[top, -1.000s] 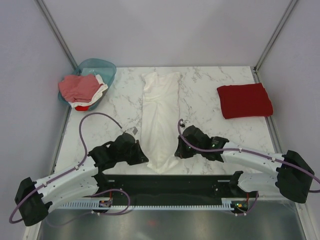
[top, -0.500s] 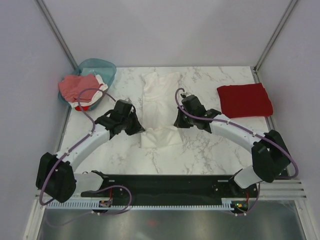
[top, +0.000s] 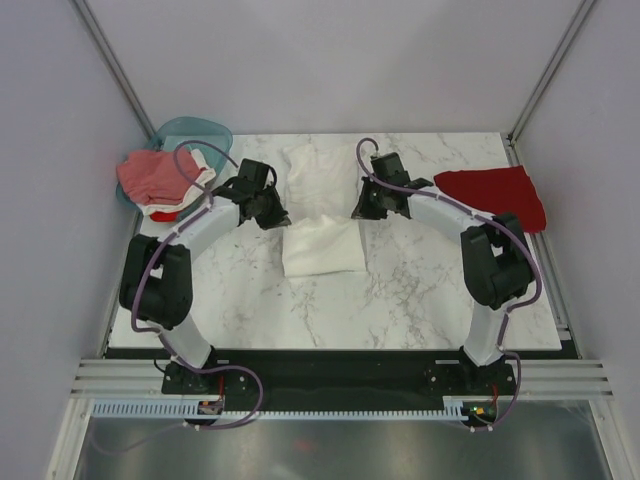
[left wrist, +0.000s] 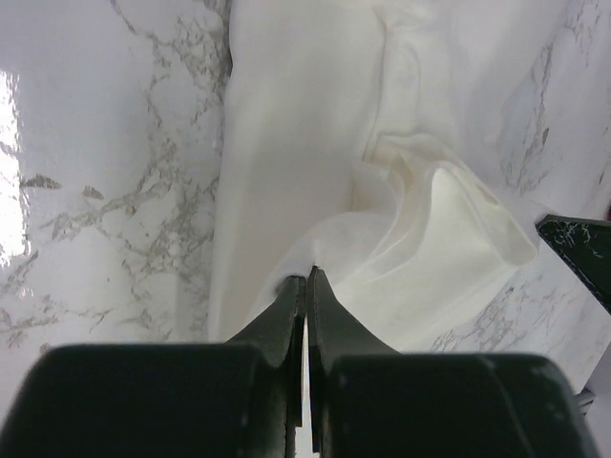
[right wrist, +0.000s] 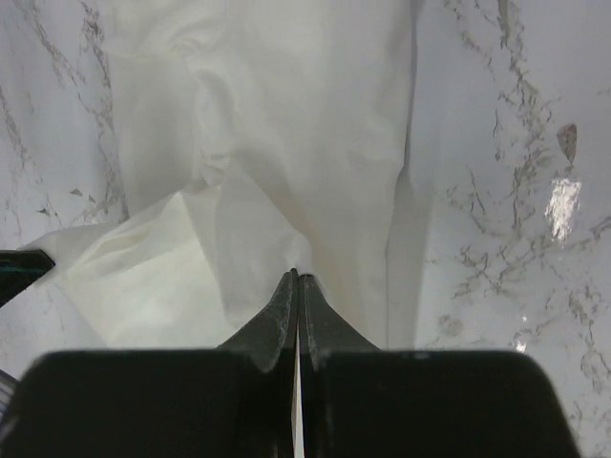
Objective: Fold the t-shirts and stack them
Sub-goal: Fold the tshirt
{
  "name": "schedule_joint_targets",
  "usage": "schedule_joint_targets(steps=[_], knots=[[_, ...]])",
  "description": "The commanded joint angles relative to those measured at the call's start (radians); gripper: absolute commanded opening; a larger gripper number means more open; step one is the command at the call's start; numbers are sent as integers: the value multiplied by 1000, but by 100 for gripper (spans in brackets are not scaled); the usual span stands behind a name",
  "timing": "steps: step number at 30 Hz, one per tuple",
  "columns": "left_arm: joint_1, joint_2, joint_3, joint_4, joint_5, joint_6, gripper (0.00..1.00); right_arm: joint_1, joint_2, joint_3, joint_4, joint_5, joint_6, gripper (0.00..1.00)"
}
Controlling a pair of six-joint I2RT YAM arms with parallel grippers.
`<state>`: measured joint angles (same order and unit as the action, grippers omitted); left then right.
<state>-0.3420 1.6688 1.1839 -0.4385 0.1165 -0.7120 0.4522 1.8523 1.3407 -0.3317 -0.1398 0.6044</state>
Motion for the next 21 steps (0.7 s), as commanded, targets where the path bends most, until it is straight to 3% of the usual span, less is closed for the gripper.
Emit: schedule_joint_targets(steps=[1, 7, 8, 9, 10, 11, 14, 21], knots=[[20, 63, 103, 34, 11, 59, 2, -18, 54, 96, 8, -47, -12, 0], [44, 198, 244, 50, 32, 83, 2, -53, 171, 213, 13, -55, -12, 1], [49, 233, 258, 61, 37, 83, 22, -59, 194, 236, 28, -52, -21, 7], [55, 246, 278, 61, 23, 83, 52, -60, 200, 241, 28, -9, -22, 20], [55, 252, 275, 60, -4, 69, 76, -58, 200, 223, 37, 24, -20, 42], [55, 253, 264, 61, -33, 65, 95, -58, 179, 200, 51, 43, -20, 49], [60, 211, 206, 60, 5, 68, 100, -58, 89, 96, 88, 112, 0, 64], [44, -81, -73, 130, 68, 39, 99, -52, -137, -116, 80, 72, -15, 66]])
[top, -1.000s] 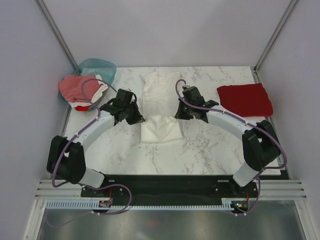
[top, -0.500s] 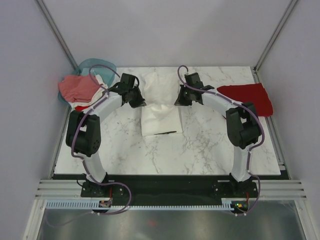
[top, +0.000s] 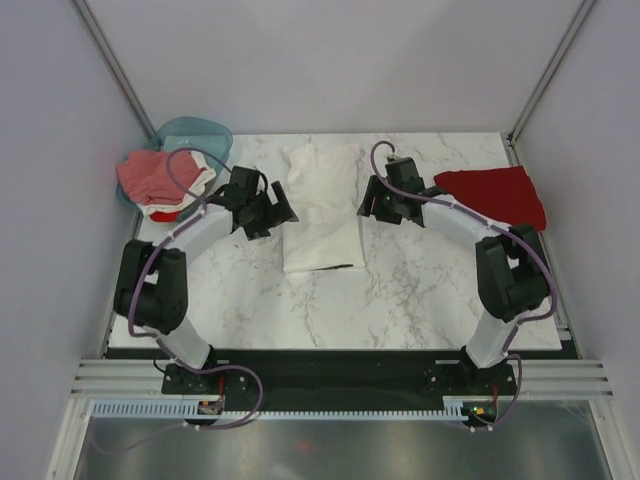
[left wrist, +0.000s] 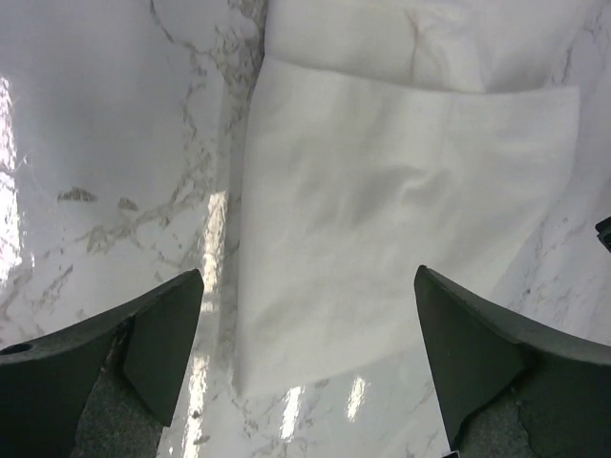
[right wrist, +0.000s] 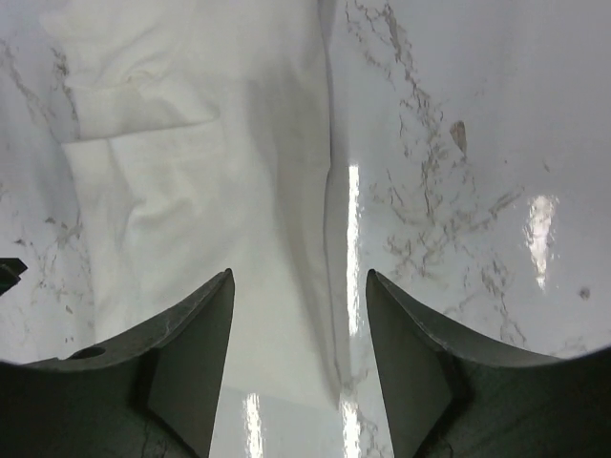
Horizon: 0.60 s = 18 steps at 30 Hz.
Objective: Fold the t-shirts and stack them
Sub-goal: Fold the tshirt
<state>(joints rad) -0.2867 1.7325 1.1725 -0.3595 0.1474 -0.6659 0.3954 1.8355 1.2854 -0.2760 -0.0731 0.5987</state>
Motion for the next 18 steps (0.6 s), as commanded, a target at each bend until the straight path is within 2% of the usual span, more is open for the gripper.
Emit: schedule_joint_targets(steps=[1, 5, 7, 12, 14, 18], knots=[[-17, -190, -88, 54, 32, -14, 98, 11, -155, -105, 35, -11, -14, 66], [-54, -241, -221, 103, 63, -17, 91, 25, -193, -192, 121, -95, -19, 61], [-63, -245, -249, 154, 89, -14, 89, 23, -168, -205, 200, -141, -25, 54], [-66, -188, -269, 267, 171, 11, 77, 26, -29, -127, 268, -316, -2, 34], [-69, -140, -254, 292, 205, 35, 72, 26, 21, -126, 331, -341, 10, 32], [-68, -79, -220, 260, 189, 46, 72, 26, 76, -124, 357, -332, 30, 32]])
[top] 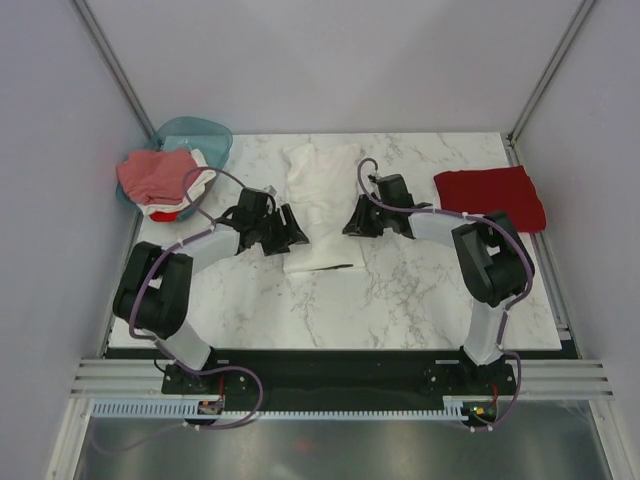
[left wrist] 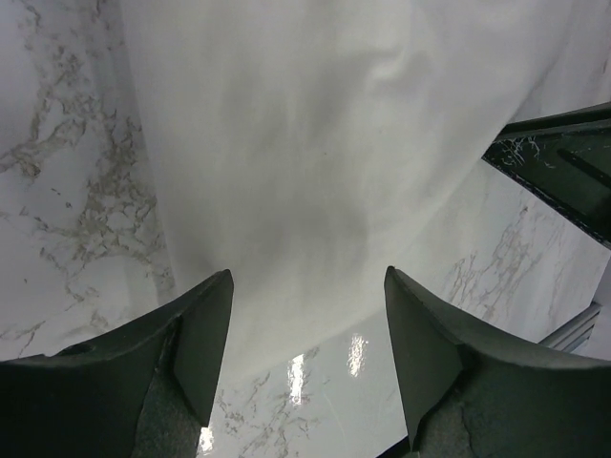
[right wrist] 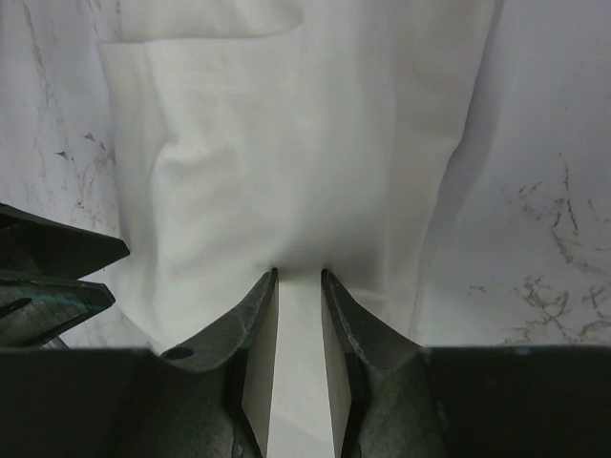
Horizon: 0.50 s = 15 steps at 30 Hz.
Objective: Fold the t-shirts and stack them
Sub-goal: Fold the tshirt
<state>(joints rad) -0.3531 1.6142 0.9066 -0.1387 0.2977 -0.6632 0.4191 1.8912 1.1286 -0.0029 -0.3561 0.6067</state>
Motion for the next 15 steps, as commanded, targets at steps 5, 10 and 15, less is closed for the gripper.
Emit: schedule_joint_targets(steps=[5, 10, 15], knots=[[-3, 96, 86, -67, -112, 40, 71, -42, 132, 57, -29, 55, 68, 23], [-3, 81, 77, -108, -221, 42, 68, -82, 76, -19, -5, 84, 93, 17], [-15, -6, 35, -96, -275, 48, 68, -75, -70, -98, -5, 149, 62, 37]])
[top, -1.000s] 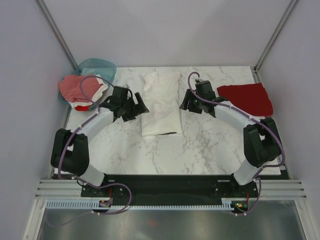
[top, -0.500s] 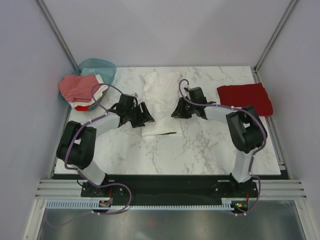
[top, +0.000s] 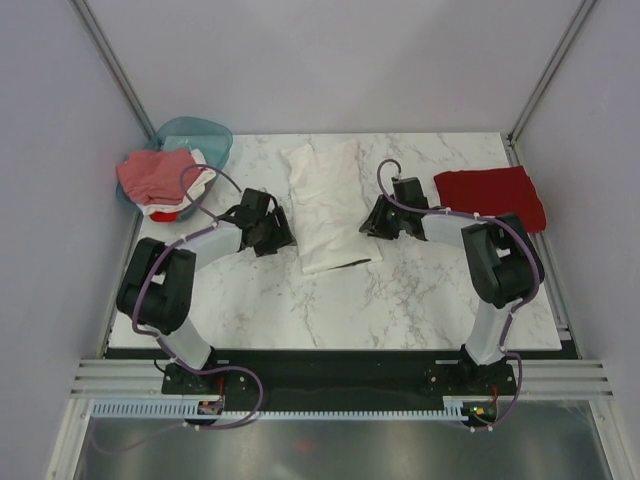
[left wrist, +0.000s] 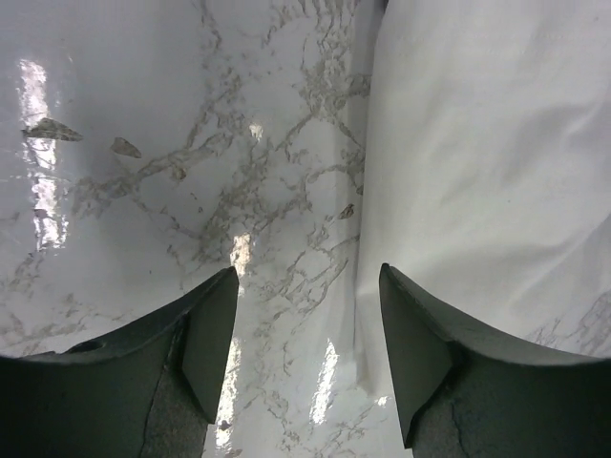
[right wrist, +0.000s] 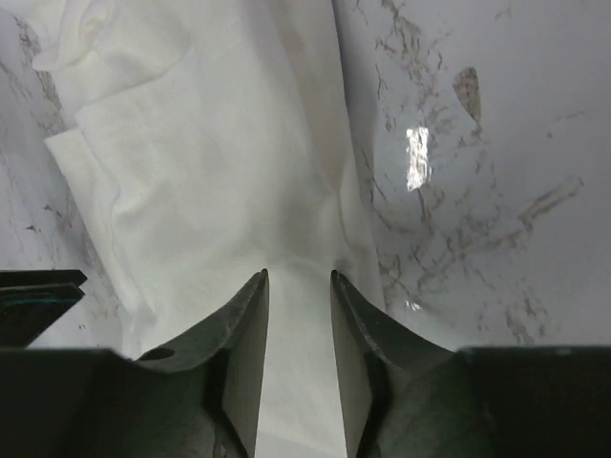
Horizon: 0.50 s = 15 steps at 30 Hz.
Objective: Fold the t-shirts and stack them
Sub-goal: Fold the tshirt
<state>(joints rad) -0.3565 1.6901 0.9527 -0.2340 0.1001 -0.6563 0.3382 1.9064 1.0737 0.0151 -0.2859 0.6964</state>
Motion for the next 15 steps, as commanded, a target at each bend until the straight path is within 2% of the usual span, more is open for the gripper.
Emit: schedule_joint_targets(steps=[1, 2, 5, 15], knots=[[-15, -95, -26, 13, -74, 43, 69, 7, -127, -50, 2, 80, -31, 42], [-18, -115, -34, 19, -66, 47, 70, 10, -144, -58, 3, 94, -41, 50], [-21, -136, -54, 39, -27, 55, 73, 31, -208, -90, 0, 134, -60, 58], [-61, -135, -57, 44, 30, 57, 74, 42, -293, -170, -109, 268, -78, 58]])
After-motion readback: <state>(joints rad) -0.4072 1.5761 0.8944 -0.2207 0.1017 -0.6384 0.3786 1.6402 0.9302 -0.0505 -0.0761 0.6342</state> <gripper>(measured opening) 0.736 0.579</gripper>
